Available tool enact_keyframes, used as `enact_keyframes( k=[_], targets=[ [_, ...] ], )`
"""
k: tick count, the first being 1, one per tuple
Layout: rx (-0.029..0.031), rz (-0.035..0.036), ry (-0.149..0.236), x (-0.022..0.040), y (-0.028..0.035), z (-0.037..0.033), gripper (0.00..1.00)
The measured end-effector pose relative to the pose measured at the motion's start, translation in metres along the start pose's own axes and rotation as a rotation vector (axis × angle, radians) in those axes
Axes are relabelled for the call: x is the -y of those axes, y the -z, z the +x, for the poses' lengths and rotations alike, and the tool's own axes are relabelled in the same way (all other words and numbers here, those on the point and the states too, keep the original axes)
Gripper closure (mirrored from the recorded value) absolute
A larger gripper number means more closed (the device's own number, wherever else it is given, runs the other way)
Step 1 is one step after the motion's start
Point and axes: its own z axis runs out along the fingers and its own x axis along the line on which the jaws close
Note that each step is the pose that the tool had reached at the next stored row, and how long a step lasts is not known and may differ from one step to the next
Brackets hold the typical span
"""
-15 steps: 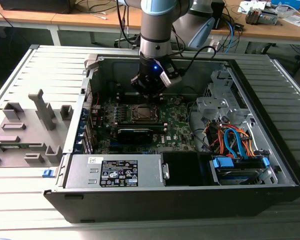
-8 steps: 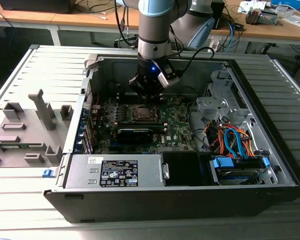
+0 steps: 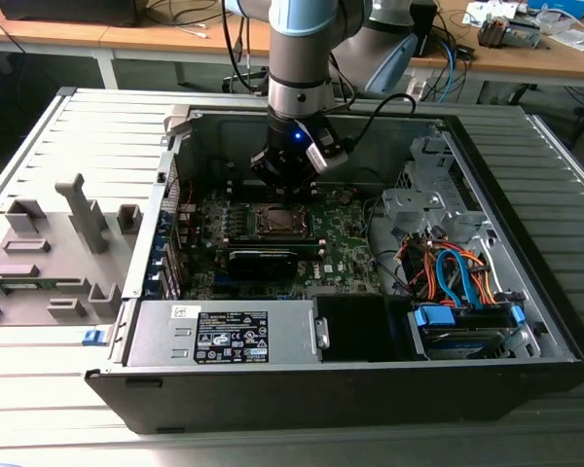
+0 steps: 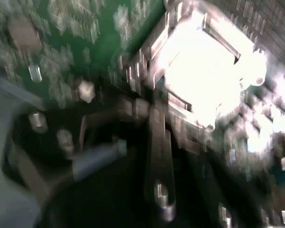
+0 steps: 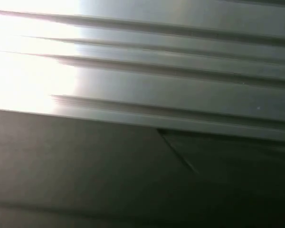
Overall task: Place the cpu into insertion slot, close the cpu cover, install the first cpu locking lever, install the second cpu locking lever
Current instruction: 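Install the first cpu locking lever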
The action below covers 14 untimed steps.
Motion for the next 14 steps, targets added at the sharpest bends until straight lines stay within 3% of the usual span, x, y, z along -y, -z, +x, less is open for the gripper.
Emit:
enact_keyframes(
  k=[3,5,8,12,14],
  targets=[
    [0.0,-0.0003,0.0,0.0,-0.0001,-0.0003,0.89],
    [0.0014,-0.002,0.0,-0.0005,0.0034,-0.0006,0.89],
    [0.0008,-0.0027,0.001,-0.0013,0.0128,-0.0006,0.89],
    [0.001,-0.0042,0.001,-0.001,0.0298,-0.0004,0.89],
    [0.0009,-0.0041,0.001,-0.0006,0.0327,-0.0003,0.89]
  ],
)
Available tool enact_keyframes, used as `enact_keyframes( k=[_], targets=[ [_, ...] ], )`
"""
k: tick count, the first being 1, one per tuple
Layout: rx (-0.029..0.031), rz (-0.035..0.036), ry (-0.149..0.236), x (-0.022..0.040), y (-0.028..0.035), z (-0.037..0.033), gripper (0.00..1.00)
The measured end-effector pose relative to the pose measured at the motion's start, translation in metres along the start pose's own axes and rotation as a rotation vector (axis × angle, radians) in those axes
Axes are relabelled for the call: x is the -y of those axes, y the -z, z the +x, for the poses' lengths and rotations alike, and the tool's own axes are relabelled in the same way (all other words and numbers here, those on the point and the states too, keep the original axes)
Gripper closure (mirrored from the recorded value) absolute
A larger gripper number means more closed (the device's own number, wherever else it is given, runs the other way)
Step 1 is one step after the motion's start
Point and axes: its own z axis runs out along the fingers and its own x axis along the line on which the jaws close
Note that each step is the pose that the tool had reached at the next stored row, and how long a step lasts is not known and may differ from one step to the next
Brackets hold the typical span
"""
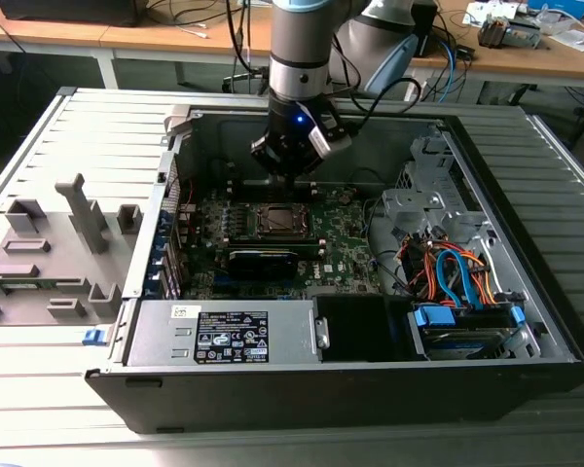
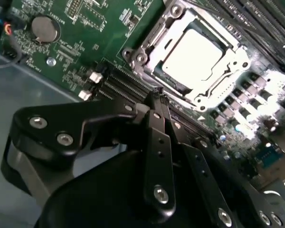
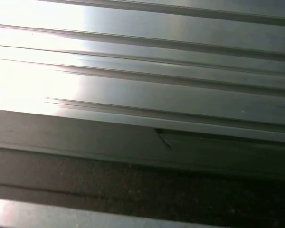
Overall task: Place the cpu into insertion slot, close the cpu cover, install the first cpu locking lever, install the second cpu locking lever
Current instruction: 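Install the first cpu locking lever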
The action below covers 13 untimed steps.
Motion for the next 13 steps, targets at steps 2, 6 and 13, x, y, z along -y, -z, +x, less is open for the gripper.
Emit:
enact_keyframes(
  k=[2,6,13],
  targets=[
    [-0.0002,0.0,-0.006,0.0045,-0.0002,0.0005,0.89],
    [-0.0008,-0.0001,-0.026,0.0093,-0.0024,0.001,0.89],
    [-0.002,-0.0006,-0.066,0.0146,-0.0063,0.0017,0.89]
  ],
)
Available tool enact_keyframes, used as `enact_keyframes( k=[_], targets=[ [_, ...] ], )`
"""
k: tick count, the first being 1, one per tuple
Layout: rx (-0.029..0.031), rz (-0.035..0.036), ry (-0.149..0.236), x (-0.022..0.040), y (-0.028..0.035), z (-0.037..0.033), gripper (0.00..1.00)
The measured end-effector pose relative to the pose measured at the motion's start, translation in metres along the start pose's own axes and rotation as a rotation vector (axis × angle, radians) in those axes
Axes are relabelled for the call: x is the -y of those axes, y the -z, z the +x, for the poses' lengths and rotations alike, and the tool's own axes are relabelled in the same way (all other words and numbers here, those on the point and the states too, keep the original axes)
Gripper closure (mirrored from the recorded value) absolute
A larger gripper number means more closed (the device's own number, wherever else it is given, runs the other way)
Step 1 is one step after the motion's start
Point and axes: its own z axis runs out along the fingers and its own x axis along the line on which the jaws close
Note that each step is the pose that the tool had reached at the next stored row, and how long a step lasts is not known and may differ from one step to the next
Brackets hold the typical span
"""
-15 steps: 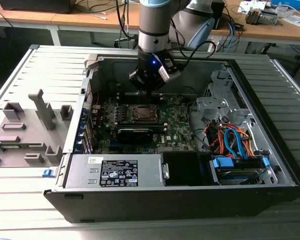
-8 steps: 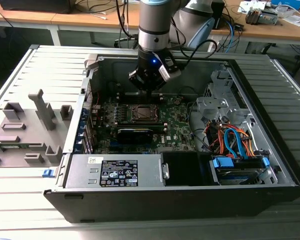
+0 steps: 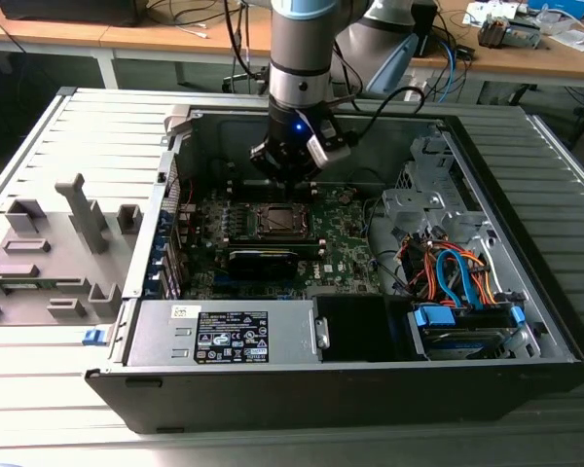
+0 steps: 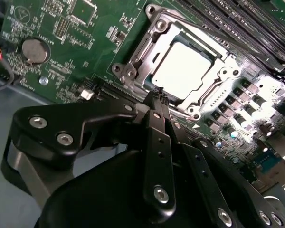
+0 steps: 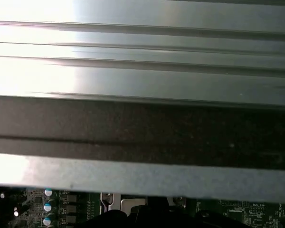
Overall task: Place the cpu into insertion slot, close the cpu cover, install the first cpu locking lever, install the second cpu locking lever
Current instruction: 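Install the first cpu locking lever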
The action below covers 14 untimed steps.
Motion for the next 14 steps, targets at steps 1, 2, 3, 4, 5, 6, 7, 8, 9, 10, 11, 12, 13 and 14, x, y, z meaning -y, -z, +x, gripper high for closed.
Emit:
enact_keyframes(
  k=[1,2,3,4,5,6,7,8,9,10,11,12,13,14],
  targets=[
    [-0.0002,0.0,-0.006,0.0009,-0.0005,0.0,0.89],
    [-0.0004,0.0,-0.012,0.0018,-0.0008,0.0001,0.89],
    [-0.0005,-0.0001,-0.019,0.003,-0.0009,0.0001,0.89],
    [-0.0007,0.0002,-0.022,0.0037,-0.001,0.0001,0.89],
    [-0.0009,0.0009,-0.025,0.0044,-0.001,0.0001,0.89],
    [-0.001,0.0025,-0.028,0.0048,-0.001,0.0,0.89],
    [-0.0011,0.0043,-0.031,0.0052,-0.001,0.0,0.89],
    [-0.0014,0.0065,-0.033,0.0057,-0.0006,-0.0001,0.89],
    [-0.0017,0.0076,-0.035,0.0062,-0.0002,-0.0004,0.89],
    [-0.0017,0.008,-0.037,0.0068,-0.0001,-0.0006,0.89],
    [-0.0018,0.0081,-0.041,0.0078,-0.0002,-0.0007,0.89],
    [-0.0019,0.0082,-0.043,0.0086,-0.0002,-0.0008,0.89],
    [-0.0022,0.0083,-0.047,0.0104,-0.0002,-0.001,0.89],
    [-0.0023,0.0083,-0.049,0.0114,-0.0002,-0.001,0.89]
  ],
)
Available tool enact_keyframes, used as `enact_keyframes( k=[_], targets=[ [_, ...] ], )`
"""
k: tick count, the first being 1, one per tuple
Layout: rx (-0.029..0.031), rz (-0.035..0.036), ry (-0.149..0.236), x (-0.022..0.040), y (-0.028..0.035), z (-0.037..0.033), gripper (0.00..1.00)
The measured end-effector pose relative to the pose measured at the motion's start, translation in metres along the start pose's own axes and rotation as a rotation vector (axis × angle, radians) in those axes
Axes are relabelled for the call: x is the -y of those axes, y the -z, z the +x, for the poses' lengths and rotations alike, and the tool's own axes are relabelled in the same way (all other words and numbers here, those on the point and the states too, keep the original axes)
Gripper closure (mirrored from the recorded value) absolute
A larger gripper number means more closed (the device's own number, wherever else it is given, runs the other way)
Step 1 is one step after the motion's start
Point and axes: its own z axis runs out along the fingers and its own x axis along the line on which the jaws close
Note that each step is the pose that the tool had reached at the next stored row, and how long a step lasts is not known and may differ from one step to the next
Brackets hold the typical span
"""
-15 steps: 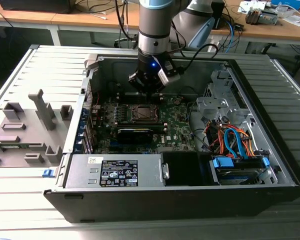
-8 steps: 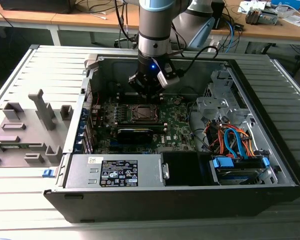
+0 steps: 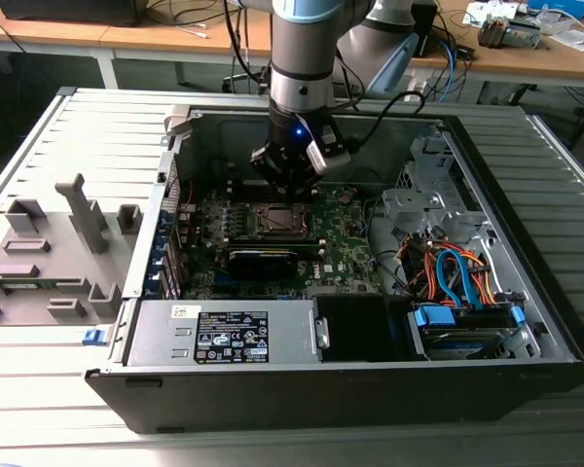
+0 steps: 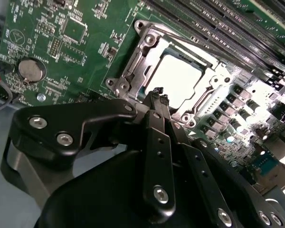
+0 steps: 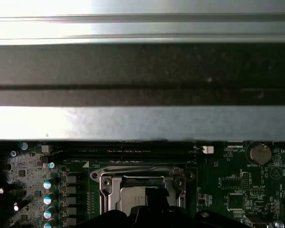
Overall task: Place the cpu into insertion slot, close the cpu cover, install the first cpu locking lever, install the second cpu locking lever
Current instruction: 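Install the first cpu locking lever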
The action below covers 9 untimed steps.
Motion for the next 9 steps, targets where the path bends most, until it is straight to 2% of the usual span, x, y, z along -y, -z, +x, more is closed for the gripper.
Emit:
enact_keyframes(
  k=[7,9],
  targets=[
    [-0.0016,-0.0001,-0.011,0.0131,-0.0004,-0.0025,0.89],
    [-0.0018,-0.0002,-0.012,0.0139,0.0013,-0.0034,0.89]
  ],
)
